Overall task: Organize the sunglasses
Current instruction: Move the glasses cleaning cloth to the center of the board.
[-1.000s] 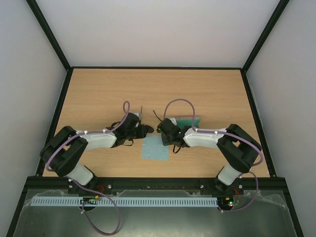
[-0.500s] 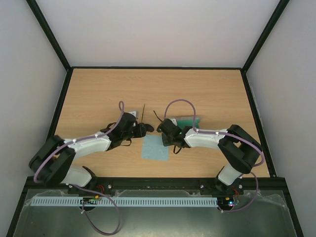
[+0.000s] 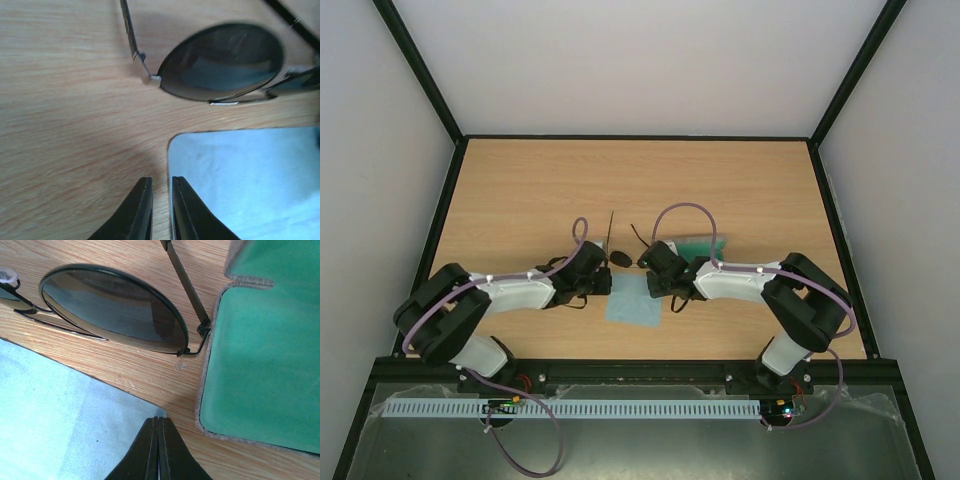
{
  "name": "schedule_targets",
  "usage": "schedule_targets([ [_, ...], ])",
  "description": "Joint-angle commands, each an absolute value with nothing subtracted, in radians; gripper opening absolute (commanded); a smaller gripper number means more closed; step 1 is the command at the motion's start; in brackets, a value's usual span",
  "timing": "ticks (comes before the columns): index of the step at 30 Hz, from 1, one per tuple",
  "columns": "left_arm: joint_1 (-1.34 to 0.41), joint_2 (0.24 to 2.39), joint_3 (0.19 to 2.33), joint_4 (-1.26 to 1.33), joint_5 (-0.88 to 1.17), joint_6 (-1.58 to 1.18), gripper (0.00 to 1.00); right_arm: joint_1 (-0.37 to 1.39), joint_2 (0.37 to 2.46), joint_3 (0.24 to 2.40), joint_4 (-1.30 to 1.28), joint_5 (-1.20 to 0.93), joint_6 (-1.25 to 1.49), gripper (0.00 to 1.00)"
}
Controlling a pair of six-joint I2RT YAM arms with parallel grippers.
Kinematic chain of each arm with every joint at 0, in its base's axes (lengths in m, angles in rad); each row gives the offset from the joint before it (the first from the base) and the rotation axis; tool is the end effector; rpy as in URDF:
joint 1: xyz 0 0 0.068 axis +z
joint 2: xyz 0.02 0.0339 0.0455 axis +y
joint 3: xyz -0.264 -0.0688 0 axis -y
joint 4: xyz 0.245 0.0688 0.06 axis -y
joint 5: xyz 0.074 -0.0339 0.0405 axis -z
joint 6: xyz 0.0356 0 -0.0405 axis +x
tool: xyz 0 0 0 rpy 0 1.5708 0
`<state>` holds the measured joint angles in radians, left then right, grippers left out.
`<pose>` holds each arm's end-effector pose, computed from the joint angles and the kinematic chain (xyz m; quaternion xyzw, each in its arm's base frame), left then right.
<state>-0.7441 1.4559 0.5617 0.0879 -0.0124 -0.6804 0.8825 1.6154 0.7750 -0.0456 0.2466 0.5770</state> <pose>0.1958 -0.1797 0.1432 0.0272 0.9274 -0.2394 0.2861 0.2027 0.2328 0.1507 -0.1014 0.9302 0.1358 0.3256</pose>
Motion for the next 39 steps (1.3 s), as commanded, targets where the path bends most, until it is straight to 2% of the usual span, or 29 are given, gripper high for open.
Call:
schedule_targets([
  [1,-0.753,1.507,0.592,0.097,-0.038,-0.679,0.16,0.877,1.596,0.764,-0.064,0.277,0.569,0.01],
  [6,-0.756,1.548,0.633,0.104,-0.041,-0.664,0.26,0.877,1.608,0.768,-0.077,0.309,0.572,0.01],
  [12,-0.756,1.583,0.669,0.092,-0.059,-0.654,0.27,0.876,1.623,0.771,-0.071,0.302,0.568,0.01],
  [18,-0.759,1.625,0.688,0.081,-0.060,-0.638,0.22,0.876,1.616,0.768,-0.069,0.304,0.563,0.01],
  [24,-0.790,1.648,0.696,0.054,-0.101,-0.641,0.21,0.877,1.617,0.766,-0.065,0.300,0.563,0.01],
  [36,-0.801,1.633,0.680,0.010,-0.162,-0.654,0.03,0.875,1.613,0.757,-0.060,0.299,0.563,0.01],
  [39,-0.799,1.612,0.675,-0.001,-0.183,-0.659,0.02,0.875,1.613,0.756,-0.058,0.294,0.564,0.01],
])
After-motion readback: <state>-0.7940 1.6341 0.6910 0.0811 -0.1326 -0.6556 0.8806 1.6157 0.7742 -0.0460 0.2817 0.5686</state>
